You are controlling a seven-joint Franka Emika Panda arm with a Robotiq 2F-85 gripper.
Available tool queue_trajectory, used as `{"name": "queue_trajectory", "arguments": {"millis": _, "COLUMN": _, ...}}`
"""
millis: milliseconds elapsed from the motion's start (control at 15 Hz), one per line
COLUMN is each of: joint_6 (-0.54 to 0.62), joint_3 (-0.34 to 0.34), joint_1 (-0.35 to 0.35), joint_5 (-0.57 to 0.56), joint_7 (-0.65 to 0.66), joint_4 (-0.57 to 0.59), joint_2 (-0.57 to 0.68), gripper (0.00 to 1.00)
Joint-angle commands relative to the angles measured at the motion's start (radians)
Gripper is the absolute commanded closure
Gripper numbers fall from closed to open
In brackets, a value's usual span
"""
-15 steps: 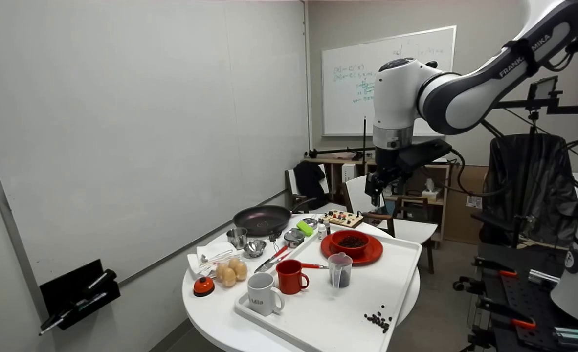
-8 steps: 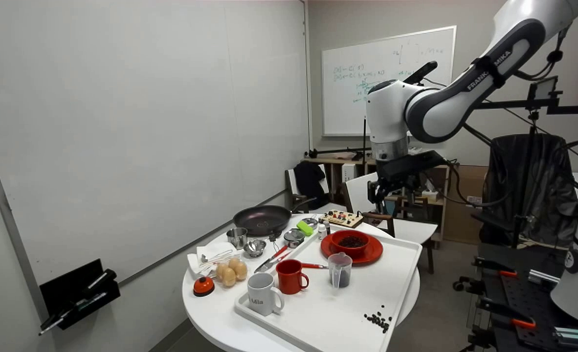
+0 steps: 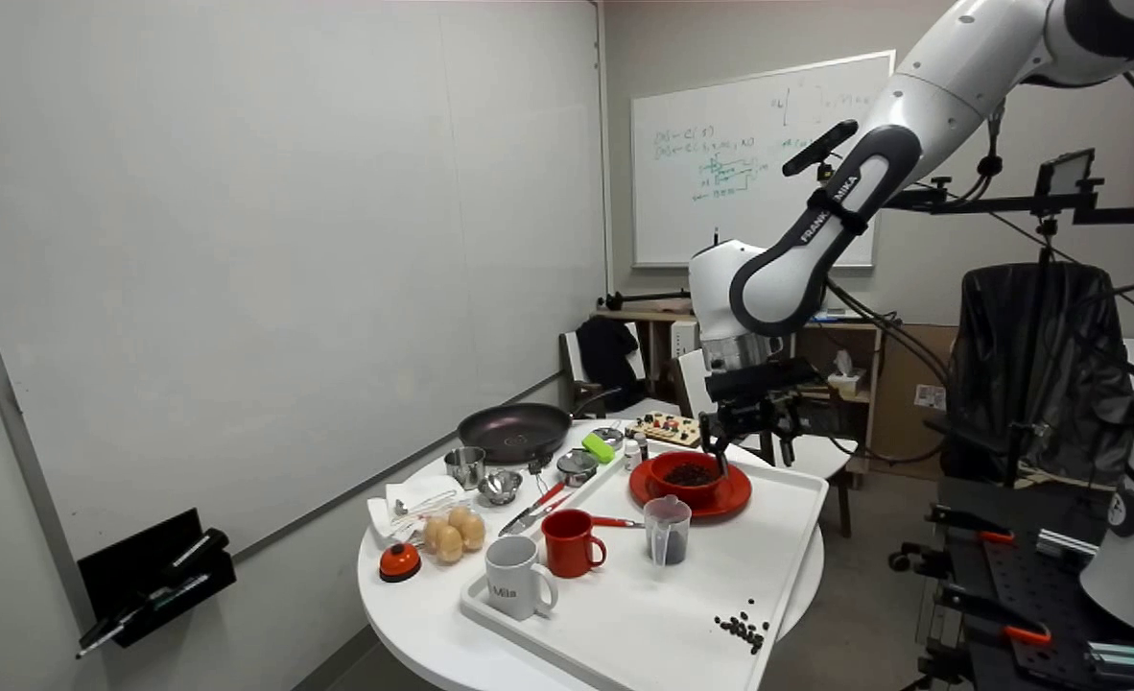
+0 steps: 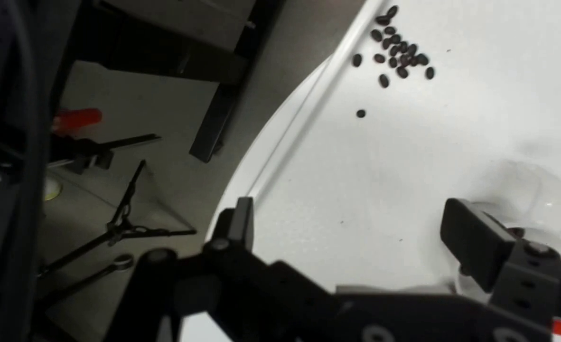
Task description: Pour the contents of the jug into the bowl
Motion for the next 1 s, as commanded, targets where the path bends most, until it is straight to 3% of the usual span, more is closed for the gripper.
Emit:
{"name": "queue_trajectory", "arguments": {"millis": 0, "joint_6": 0.103, "joint_3": -0.014, "joint_1": 0.016, "joint_5": 0.188, "joint_7": -0.233, "joint_4": 0.048, "joint_2": 0.051, "gripper": 0.0}}
{"name": "queue_trajectory", "arguments": {"millis": 400, "joint_6": 0.091, "joint_3": -0.07, "joint_1": 0.067, "joint_5": 0.154, "joint_7": -0.198, "joint_4": 0.031, "joint_2": 0.043, "gripper": 0.0}}
{"name": "queue_trajectory", "arguments": {"millis": 533, "joint_6": 0.172, "joint_3": -0.098, "joint_1": 0.123, "joint_5": 0.111, "joint_7": 0.011, "joint_4": 0.008, "joint_2": 0.026, "gripper": 0.0}}
{"name": "queue_trajectory", "arguments": {"millis": 733, "joint_6": 0.247, "joint_3": -0.092, "joint_1": 0.179, "joint_5": 0.14, "joint_7": 0.201, "joint_4": 0.029, "joint_2": 0.047, "gripper": 0.0}}
{"name": "queue_trajectory", "arguments": {"millis": 933, "joint_6": 0.347, "joint_3": -0.106, "joint_1": 0.245, "joint_5": 0.09, "joint_7": 0.43, "joint_4": 0.052, "joint_2": 0.091, "gripper": 0.0}}
